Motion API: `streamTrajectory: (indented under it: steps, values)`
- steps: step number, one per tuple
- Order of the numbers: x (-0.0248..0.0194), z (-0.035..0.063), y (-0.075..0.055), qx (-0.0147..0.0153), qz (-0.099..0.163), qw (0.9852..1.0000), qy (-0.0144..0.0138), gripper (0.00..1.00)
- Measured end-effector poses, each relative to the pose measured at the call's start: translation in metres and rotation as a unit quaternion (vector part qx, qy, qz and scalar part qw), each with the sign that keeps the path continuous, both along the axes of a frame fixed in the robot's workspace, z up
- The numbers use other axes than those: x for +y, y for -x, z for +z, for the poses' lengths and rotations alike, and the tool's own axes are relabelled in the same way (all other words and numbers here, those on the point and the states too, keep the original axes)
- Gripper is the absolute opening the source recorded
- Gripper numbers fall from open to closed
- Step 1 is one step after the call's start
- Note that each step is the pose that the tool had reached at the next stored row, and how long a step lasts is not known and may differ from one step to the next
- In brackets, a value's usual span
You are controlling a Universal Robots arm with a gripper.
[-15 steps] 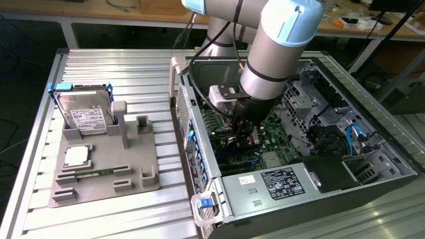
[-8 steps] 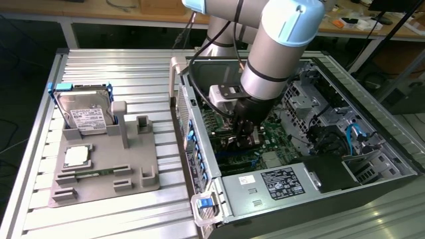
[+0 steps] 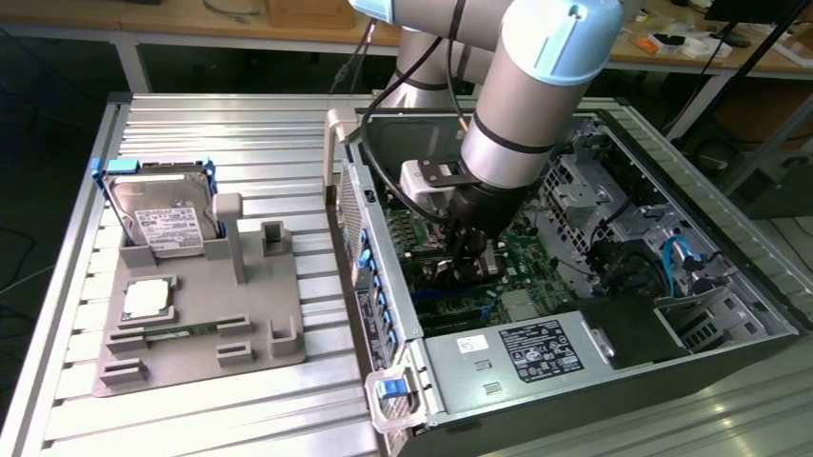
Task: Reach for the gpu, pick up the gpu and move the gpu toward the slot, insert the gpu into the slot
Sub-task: 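Insert the gpu into the slot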
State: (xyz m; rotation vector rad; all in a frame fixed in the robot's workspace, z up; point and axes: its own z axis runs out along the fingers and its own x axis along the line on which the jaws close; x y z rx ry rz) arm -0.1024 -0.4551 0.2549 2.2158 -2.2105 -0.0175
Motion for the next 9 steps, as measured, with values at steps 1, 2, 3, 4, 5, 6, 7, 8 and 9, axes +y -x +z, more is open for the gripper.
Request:
streamTrajectory:
  steps: [1,2,3,4,5,6,7,8,9]
  values:
    - [-0.0002,0.0,0.0,0.0,0.0,1.0,0.0002,0.27]
    - [-0.0003,0.0,-0.0001,0.0,0.0,1.0,0.0004,0.27]
    - [-0.0003,0.0,-0.0001,0.0,0.0,1.0,0.0007,0.27]
    - [-0.0004,-0.0001,0.0,0.0001,0.0,1.0,0.0011,0.27]
    - [-0.0004,-0.0003,0.0,0.0,0.0,1.0,0.0016,0.27]
    - [-0.0004,-0.0009,0.0,0.0,0.0,1.0,0.0022,0.27]
    - [-0.0004,-0.0019,0.0001,0.0,0.0,1.0,0.0028,0.27]
    - [-0.0004,-0.0031,0.0001,0.0,0.0,1.0,0.0033,0.27]
    - [-0.0004,-0.0043,0.0001,0.0002,0.0,1.0,0.0042,0.27]
